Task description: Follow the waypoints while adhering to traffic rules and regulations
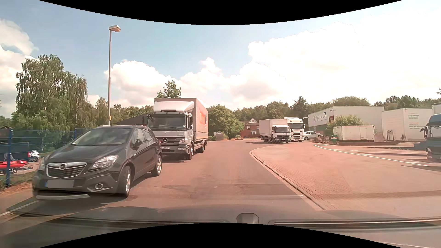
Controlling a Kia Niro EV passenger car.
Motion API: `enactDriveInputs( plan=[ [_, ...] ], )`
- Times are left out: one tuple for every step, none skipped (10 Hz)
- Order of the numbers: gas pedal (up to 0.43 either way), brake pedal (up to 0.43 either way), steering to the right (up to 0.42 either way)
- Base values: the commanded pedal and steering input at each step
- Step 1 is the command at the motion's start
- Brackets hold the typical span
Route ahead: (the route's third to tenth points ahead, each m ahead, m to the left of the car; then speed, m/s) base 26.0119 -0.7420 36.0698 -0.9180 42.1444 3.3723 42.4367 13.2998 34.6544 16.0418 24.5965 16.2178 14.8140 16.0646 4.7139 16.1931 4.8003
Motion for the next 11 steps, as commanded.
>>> enactDriveInputs(
  plan=[
    [0.047, 0.0, 0.004],
    [0.047, 0.0, 0.004],
    [0.047, 0.0, 0.001],
    [0.047, 0.0, 0.001],
    [0.047, 0.0, 0.002],
    [0.047, 0.0, 0.004],
    [0.047, 0.0, 0.005],
    [0.047, 0.0, 0.005],
    [0.047, 0.0, 0.005],
    [0.047, 0.0, 0.005],
    [0.047, 0.0, 0.004]
  ],
)
